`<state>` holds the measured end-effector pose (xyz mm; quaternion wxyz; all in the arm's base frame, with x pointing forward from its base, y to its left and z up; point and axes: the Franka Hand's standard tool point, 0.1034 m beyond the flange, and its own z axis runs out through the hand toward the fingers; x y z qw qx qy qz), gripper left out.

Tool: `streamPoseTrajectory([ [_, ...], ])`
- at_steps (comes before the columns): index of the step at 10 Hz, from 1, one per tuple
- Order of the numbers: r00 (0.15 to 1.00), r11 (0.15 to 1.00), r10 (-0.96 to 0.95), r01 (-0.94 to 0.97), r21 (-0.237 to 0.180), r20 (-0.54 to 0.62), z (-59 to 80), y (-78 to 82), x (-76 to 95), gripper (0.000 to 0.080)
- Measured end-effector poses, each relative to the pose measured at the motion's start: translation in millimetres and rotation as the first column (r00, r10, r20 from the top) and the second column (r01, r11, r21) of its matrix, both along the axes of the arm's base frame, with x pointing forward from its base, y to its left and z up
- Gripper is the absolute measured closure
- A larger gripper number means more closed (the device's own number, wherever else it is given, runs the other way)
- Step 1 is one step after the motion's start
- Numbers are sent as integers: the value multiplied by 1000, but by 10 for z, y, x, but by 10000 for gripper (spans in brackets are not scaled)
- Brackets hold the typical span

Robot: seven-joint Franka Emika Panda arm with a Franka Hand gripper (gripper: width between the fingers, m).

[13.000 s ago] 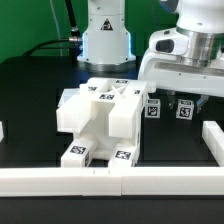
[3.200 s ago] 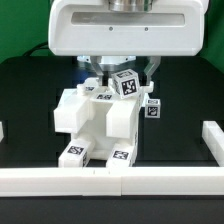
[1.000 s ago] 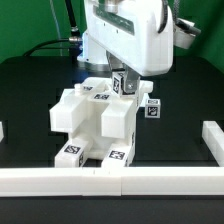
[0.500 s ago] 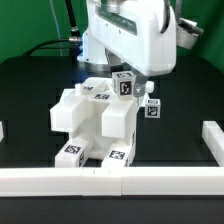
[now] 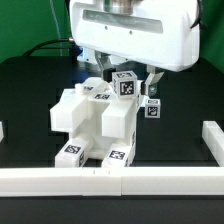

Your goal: Assemble chair

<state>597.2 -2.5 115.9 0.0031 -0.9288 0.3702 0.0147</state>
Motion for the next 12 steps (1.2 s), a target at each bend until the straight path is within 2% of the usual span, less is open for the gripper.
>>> streamPoseTrajectory([
  [1,996,996,85,-85,0,1,0,-4,0,150],
  [3,956,956,293,-293,-27,-10,1,-24,-5,150],
  [7,818,817,576,-576,-26,-13,3,-46,5,150],
  [9,752,752,659,-659,-23,-14,3,-65,5,150],
  [11,747,747,665,-665,-22,-15,-2,-68,3,169],
  [12,747,747,665,-665,-22,-15,-2,-68,3,341],
])
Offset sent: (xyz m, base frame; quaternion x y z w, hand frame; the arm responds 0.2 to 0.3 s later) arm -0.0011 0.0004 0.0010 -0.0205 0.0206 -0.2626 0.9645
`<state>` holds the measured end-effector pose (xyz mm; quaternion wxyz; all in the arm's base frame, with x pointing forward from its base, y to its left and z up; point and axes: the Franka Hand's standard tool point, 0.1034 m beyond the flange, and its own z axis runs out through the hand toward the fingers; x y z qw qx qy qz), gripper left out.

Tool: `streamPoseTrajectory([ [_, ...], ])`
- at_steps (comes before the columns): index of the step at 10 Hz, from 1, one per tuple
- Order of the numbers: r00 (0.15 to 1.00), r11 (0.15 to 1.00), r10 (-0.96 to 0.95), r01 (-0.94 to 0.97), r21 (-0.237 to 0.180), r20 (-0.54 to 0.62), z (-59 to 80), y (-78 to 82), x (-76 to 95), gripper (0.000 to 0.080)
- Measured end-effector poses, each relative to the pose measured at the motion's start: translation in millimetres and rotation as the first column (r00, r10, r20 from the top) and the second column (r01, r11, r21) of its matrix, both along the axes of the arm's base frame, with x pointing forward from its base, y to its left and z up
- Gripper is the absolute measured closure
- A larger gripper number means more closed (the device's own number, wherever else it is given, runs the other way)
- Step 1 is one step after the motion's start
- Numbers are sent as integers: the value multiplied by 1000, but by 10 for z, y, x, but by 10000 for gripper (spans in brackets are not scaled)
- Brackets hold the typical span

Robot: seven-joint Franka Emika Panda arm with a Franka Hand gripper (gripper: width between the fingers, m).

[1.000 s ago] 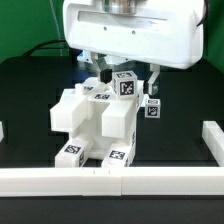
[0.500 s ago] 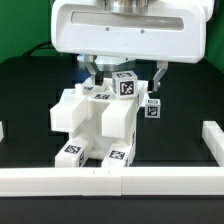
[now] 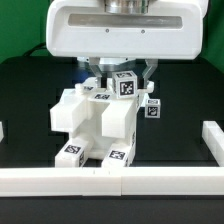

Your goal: Assemble chair

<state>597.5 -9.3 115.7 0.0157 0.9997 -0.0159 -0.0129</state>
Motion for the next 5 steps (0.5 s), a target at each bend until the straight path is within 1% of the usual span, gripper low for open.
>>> streamPoseTrajectory([
  [1,1000,1000,0,0,0,0,0,0,0,521],
  [3,999,999,-37,37,-1,1,-2,-1,-1,517],
  [4,996,996,-90,90,-1,3,-3,1,-1,517],
  [5,983,983,-182,182,-3,5,-5,2,-1,517],
])
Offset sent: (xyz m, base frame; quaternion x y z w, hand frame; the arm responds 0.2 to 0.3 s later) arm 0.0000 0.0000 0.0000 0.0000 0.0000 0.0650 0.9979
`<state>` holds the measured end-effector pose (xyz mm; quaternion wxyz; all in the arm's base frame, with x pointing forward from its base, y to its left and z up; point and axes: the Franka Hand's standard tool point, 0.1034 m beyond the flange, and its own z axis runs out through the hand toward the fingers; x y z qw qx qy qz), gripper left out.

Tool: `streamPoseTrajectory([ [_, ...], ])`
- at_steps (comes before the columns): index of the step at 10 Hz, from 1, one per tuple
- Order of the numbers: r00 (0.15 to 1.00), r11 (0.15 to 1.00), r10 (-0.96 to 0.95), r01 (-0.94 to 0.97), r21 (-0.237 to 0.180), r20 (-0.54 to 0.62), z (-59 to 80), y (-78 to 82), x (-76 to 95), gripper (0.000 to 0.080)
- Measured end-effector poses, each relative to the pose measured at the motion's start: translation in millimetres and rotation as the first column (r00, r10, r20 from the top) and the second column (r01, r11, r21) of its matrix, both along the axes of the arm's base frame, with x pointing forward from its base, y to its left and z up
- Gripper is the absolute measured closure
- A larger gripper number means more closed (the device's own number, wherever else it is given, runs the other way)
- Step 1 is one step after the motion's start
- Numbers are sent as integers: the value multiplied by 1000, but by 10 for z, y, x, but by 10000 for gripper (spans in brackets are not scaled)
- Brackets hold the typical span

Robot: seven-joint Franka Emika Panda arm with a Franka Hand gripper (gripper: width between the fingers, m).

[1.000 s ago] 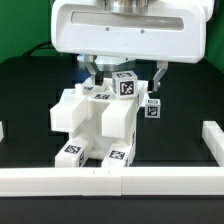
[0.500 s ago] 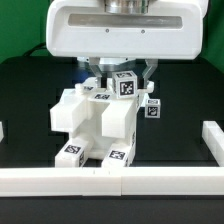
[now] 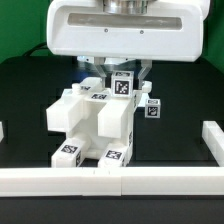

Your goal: Assemble chair

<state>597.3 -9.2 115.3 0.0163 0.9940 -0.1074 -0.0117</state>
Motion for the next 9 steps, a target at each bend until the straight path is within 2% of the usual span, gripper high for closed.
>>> streamPoseTrajectory([
  [4,952,953,-304,304,8,12,-17,-20,0,517],
  [8,815,816,-578,578,14,22,-41,-29,-11,519],
  [9,746,747,-665,665,21,17,-44,-23,-15,522],
])
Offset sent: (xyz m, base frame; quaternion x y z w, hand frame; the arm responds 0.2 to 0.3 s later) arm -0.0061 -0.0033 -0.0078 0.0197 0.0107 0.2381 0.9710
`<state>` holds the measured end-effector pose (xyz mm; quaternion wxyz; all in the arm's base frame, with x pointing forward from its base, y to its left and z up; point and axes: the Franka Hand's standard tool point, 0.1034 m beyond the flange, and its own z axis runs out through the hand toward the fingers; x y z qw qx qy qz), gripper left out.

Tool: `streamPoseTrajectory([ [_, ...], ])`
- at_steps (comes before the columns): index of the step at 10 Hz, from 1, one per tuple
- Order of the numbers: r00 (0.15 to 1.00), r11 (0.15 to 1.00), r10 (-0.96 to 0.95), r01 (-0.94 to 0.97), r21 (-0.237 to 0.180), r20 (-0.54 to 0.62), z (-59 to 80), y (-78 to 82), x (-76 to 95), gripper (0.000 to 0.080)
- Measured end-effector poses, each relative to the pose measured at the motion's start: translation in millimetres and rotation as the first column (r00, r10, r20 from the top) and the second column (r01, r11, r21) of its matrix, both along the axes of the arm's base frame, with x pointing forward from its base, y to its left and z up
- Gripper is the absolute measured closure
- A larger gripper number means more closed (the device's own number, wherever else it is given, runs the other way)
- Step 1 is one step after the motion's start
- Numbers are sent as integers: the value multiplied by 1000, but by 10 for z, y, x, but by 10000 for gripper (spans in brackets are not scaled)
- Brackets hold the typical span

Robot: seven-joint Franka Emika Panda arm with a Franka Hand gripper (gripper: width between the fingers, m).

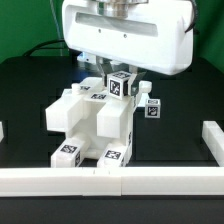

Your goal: Assemble chair

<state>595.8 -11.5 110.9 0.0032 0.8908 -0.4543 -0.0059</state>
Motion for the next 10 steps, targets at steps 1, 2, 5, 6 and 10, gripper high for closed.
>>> streamPoseTrajectory([
  [1,997,997,-83,83,4,0,1,-6,-1,522],
  [2,989,989,-146,146,8,-1,1,-8,-1,522],
  [5,943,943,-333,333,16,-5,-2,-3,-5,522],
  [6,931,931,-365,365,15,-5,-3,4,-4,522],
  [10,813,813,-582,582,20,-10,-7,45,-1,522],
])
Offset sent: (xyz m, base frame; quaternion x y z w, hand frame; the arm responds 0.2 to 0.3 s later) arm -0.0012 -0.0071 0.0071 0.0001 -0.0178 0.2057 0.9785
